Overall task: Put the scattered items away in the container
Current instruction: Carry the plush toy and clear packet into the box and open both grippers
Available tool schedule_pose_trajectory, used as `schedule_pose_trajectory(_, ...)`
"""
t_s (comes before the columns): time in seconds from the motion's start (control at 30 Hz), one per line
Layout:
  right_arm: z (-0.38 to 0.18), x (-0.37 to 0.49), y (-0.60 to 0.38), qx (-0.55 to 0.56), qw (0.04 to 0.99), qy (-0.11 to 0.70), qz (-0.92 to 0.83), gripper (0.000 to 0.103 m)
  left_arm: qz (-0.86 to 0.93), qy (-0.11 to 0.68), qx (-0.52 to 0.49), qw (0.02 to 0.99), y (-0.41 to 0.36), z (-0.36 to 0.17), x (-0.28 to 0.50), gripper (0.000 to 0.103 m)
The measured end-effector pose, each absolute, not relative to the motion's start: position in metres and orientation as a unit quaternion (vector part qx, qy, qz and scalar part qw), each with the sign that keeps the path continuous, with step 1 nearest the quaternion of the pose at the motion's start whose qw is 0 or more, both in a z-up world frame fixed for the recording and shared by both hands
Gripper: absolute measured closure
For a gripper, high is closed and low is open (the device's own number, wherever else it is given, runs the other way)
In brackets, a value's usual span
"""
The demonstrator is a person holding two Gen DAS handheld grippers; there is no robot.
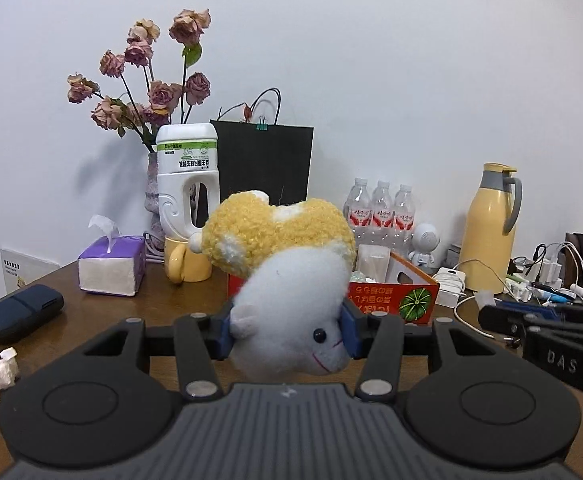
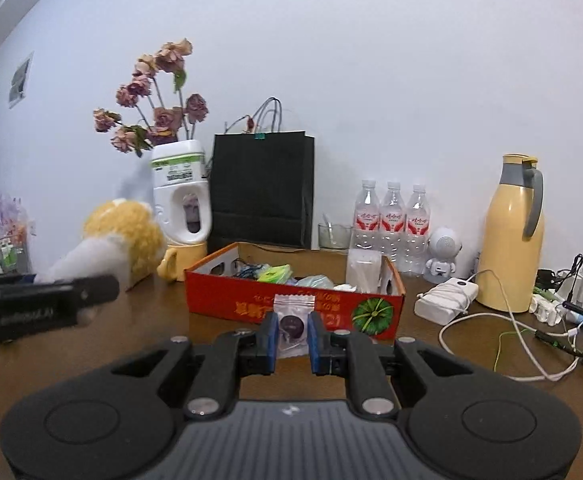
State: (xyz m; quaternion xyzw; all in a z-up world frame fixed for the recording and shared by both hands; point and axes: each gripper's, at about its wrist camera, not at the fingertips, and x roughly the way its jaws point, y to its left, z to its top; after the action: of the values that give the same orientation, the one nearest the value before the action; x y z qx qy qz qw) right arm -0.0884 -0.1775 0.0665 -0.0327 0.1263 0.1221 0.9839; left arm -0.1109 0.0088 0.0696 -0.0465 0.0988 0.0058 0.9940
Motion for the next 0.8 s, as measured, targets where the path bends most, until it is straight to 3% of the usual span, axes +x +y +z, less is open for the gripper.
schedule_pose_trajectory(0.23, 0.057, -0.074, -0.181, -0.019, 0.984, 0.123, 0.126, 0.089, 0.004, 0.107, -0.049, 0.993, 0.004, 0.061, -0.081, 0.052)
schedule_pose_trajectory(0.57, 0.083, 0.053, -0.204, -0.009, 0.977, 0.160, 0.140, 0.088, -0.013, 0.109, -0.043, 0.993, 0.009, 0.098, 0.053, 0.051)
schedule_pose_trajectory(0.8, 0.106, 0.176, -0.222, 0.000, 0.963, 0.234, 0.132, 0.088, -0.028, 0.244, -0.102, 0.964, 0.005, 0.115, 0.196, 0.051)
